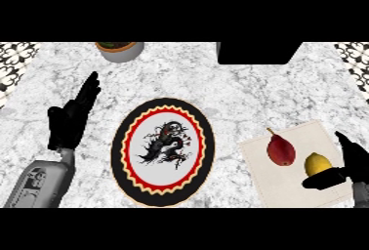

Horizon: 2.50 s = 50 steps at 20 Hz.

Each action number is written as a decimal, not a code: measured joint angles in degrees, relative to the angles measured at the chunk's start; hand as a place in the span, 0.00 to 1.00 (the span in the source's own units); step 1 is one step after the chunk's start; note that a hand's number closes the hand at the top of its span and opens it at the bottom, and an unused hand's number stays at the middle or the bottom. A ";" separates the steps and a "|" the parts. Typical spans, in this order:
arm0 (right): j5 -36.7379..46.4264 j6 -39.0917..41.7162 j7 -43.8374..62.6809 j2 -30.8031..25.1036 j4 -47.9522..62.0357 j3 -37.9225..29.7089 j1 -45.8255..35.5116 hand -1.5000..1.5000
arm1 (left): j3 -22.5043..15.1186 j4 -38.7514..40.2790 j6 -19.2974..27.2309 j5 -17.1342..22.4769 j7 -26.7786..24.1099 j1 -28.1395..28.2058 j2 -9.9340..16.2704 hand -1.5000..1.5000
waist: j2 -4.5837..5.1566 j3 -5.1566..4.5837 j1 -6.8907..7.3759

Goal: Pick the lemon from the placemat and place it in the plate

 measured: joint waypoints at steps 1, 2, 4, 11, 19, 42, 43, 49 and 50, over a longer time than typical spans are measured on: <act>0.37 0.14 -0.17 0.25 -0.77 -0.16 1.28 0.00 | 0.03 -1.45 0.16 -0.36 0.44 0.96 -0.14 0.50 | -0.02 0.00 -0.02; 0.92 0.23 -0.87 0.72 -0.13 -0.49 1.63 0.00 | 0.36 -1.43 -0.20 -0.60 -0.21 1.70 -0.24 0.50 | -0.03 0.00 -0.03; 1.72 0.42 -2.03 1.70 0.64 -1.26 2.46 0.00 | 1.53 -0.87 -1.19 -0.53 0.27 0.94 -0.26 0.50 | -0.02 0.01 -0.09; 7.38 -1.00 -6.62 4.88 5.86 -2.81 0.46 1.00 | 2.36 -1.45 -1.70 -3.13 1.57 0.42 -2.17 0.50 | -0.01 -0.01 -0.02; 12.43 -3.23 -12.82 5.86 8.16 -6.18 1.09 1.00 | 4.40 -1.20 -3.94 -4.13 0.25 1.23 -3.24 0.50 | -0.09 -0.11 -0.06; 50.46 -15.29 -15.53 11.53 -40.14 28.52 19.74 1.00 | 4.71 -0.87 -3.93 -5.29 0.50 1.01 -4.40 0.50 | -0.30 -0.08 -0.48; 51.25 -14.20 -15.30 12.62 -40.63 29.92 18.48 1.00 | 4.65 -0.35 -3.57 -5.69 0.22 0.66 -4.68 0.50 | -0.23 -0.08 -0.39; 52.21 -5.98 -10.93 23.56 -37.04 36.22 7.38 1.00 | 4.87 -1.61 -4.58 -5.36 0.71 0.97 -4.57 0.50 | -0.04 -0.07 0.32; 51.78 -6.02 -9.76 24.90 -34.76 36.70 5.37 1.00 | 4.63 -1.91 -4.31 -5.61 0.97 1.03 -4.94 0.50 | -0.02 -0.07 0.38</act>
